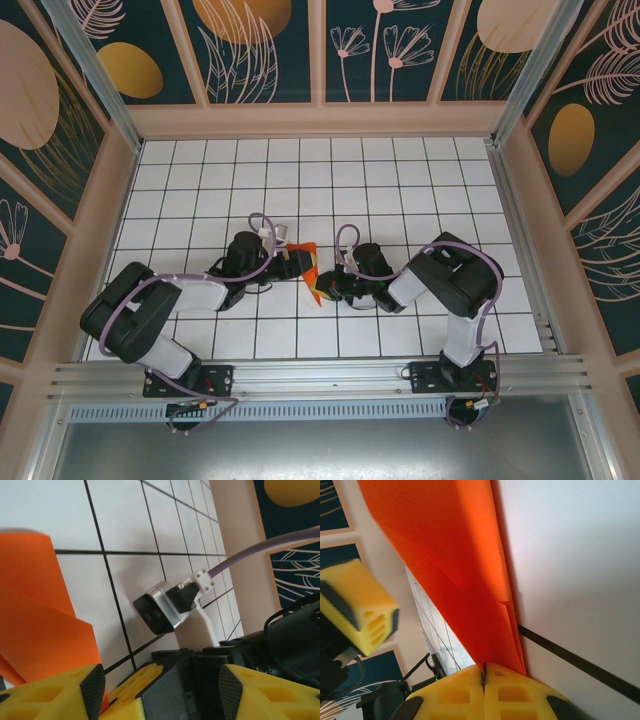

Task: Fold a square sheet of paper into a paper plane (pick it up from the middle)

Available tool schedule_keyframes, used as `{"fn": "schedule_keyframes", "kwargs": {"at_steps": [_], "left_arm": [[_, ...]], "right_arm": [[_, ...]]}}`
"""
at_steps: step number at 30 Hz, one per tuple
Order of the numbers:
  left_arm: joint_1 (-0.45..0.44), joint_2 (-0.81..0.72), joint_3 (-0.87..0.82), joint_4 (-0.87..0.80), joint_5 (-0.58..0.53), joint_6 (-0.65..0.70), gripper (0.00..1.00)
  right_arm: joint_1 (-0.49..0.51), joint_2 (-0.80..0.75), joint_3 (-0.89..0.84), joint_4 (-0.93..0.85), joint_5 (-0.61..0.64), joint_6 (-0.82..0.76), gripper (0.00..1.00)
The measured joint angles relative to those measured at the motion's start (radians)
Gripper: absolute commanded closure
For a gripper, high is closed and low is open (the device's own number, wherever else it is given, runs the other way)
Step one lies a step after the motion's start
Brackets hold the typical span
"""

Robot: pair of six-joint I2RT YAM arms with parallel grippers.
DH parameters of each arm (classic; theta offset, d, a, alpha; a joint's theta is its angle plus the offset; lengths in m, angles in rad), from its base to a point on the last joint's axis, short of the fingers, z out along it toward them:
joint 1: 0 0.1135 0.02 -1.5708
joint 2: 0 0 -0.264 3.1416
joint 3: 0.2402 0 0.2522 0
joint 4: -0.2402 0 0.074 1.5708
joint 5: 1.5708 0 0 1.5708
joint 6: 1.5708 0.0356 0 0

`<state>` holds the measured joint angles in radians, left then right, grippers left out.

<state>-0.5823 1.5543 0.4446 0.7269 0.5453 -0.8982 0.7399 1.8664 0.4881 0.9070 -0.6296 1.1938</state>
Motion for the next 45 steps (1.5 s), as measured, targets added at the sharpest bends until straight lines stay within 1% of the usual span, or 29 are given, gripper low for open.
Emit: {"fn": "schedule_keyframes", "kwargs": {"at_steps": [7,12,16,18,20,24,28,30,33,35,38,40,43,45], "left_arm": [[-0.006,0.103,0.036,0.042,0.031,0.001,0.37],[-0.006,0.179,0.079,0.06,0.034,0.007,0.38],[-0.007,0.239,0.095,0.077,0.035,0.008,0.42],[-0.007,0.245,0.1,0.078,0.038,0.008,0.43],[-0.007,0.247,0.1,0.079,0.037,0.008,0.44],[-0.007,0.249,0.1,0.081,0.034,0.008,0.44],[-0.007,0.253,0.099,0.087,0.034,0.012,0.44],[-0.007,0.253,0.1,0.087,0.034,0.016,0.44],[-0.007,0.253,0.105,0.081,0.035,0.019,0.44],[-0.007,0.254,0.106,0.078,0.035,0.019,0.44],[-0.007,0.254,0.106,0.077,0.039,0.023,0.44],[-0.007,0.255,0.106,0.077,0.04,0.023,0.44],[-0.009,0.257,0.108,0.078,0.043,0.026,0.44],[-0.01,0.258,0.109,0.077,0.047,0.027,0.44]], "right_arm": [[0.0,0.002,0.0,0.003,0.0,0.002,1.0],[0.0,0.002,0.0,0.003,0.0,0.002,1.0],[0.0,0.002,0.0,0.003,0.0,0.0,1.0],[0.0,0.002,0.001,0.0,0.0,-0.002,0.99],[0.0,-0.002,0.007,-0.021,0.0,-0.01,0.95],[0.001,-0.031,0.029,-0.115,0.01,-0.039,0.92],[0.001,-0.064,0.047,-0.211,0.035,-0.073,0.92],[0.003,-0.068,0.054,-0.234,0.037,-0.086,0.89],[0.01,-0.076,0.059,-0.254,0.05,-0.098,0.88],[0.014,-0.081,0.061,-0.267,0.06,-0.106,0.89],[0.016,-0.091,0.061,-0.288,0.076,-0.116,0.94],[0.019,-0.095,0.061,-0.301,0.084,-0.119,0.96],[0.021,-0.103,0.061,-0.314,0.092,-0.122,0.89],[0.021,-0.11,0.061,-0.323,0.097,-0.123,0.89]]}}
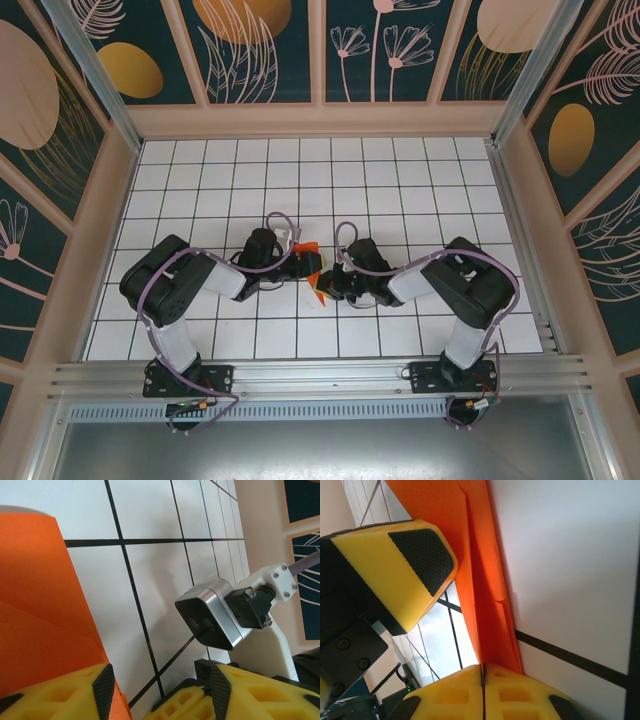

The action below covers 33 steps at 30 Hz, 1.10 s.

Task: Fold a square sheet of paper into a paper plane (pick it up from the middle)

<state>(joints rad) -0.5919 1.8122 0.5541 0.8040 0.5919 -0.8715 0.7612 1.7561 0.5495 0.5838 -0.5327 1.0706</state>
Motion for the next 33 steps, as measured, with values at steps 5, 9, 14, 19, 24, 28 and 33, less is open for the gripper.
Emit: {"fn": "schedule_keyframes", "kwargs": {"at_steps": [5,9,14,19,24,28,33], "left_arm": [[0.0,0.0,0.0,0.0,0.002,0.004,0.44],[0.0,0.0,0.002,-0.004,0.002,0.004,0.44],[0.0,0.001,0.005,-0.008,0.003,0.004,0.44],[0.0,0.001,0.007,-0.014,0.004,0.004,0.44],[0.0,0.001,0.01,-0.019,0.006,0.004,0.44],[0.0,0.001,0.012,-0.024,0.007,0.007,0.44],[0.0,0.001,0.014,-0.027,0.01,0.008,0.44]], "right_arm": [[0.0,-0.023,-0.001,-0.04,0.011,0.0,0.87],[0.0,-0.042,-0.005,-0.069,0.013,0.0,0.85],[0.004,-0.049,-0.013,-0.076,0.018,-0.002,0.89],[0.014,-0.049,-0.01,-0.099,0.044,-0.022,0.98],[0.02,-0.052,-0.01,-0.105,0.058,-0.026,0.94],[0.029,-0.068,-0.006,-0.125,0.072,-0.043,0.83],[0.044,-0.119,0.017,-0.255,0.11,-0.086,0.76]]}}
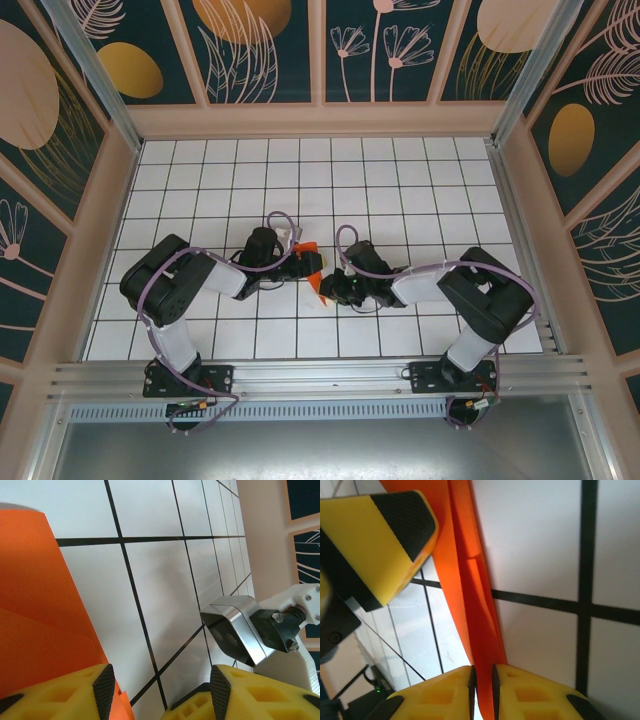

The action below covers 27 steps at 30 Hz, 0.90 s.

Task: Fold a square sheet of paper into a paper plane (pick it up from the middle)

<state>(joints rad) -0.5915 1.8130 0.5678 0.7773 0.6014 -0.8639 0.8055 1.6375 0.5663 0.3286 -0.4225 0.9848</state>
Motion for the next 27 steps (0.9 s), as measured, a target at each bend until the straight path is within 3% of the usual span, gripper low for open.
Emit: {"fn": "schedule_keyframes", "kwargs": {"at_steps": [5,20,27], "left_arm": [[0.0,0.0,0.002,-0.003,0.001,0.0,0.44],[0.0,0.001,0.006,-0.009,0.001,0.004,0.44],[0.0,0.001,0.009,-0.014,0.001,0.007,0.44]], "right_arm": [[0.007,-0.006,0.03,-0.072,0.021,-0.035,0.76],[0.021,0.002,0.055,-0.13,0.057,-0.039,0.95],[0.027,0.002,0.064,-0.15,0.072,-0.037,0.97]]}}
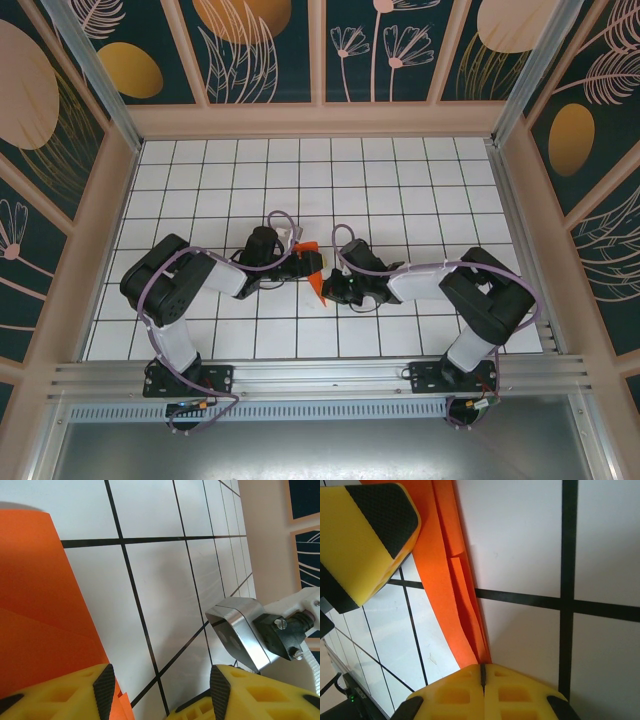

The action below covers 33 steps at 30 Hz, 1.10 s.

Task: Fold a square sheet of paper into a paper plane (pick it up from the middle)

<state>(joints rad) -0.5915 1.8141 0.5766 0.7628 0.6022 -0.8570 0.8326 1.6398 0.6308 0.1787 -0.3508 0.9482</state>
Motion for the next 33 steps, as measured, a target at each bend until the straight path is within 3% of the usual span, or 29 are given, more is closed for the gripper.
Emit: {"fn": "schedule_keyframes", "kwargs": {"at_steps": [4,12,21,33], "left_arm": [[0.0,0.0,0.003,-0.006,0.0,0.0,0.45],[0.0,0.005,0.013,-0.017,0.001,0.001,0.45],[0.0,0.008,0.024,-0.034,0.004,0.008,0.46],[0.0,0.008,0.029,-0.043,0.01,0.019,0.46]], "right_arm": [[0.013,-0.007,0.01,-0.024,0.026,-0.005,0.87],[0.02,-0.084,0.0,-0.06,0.075,-0.013,0.78],[0.02,-0.174,-0.012,-0.003,0.068,-0.028,0.9],[0.029,0.001,0.033,0.065,0.006,-0.03,0.94]]}}
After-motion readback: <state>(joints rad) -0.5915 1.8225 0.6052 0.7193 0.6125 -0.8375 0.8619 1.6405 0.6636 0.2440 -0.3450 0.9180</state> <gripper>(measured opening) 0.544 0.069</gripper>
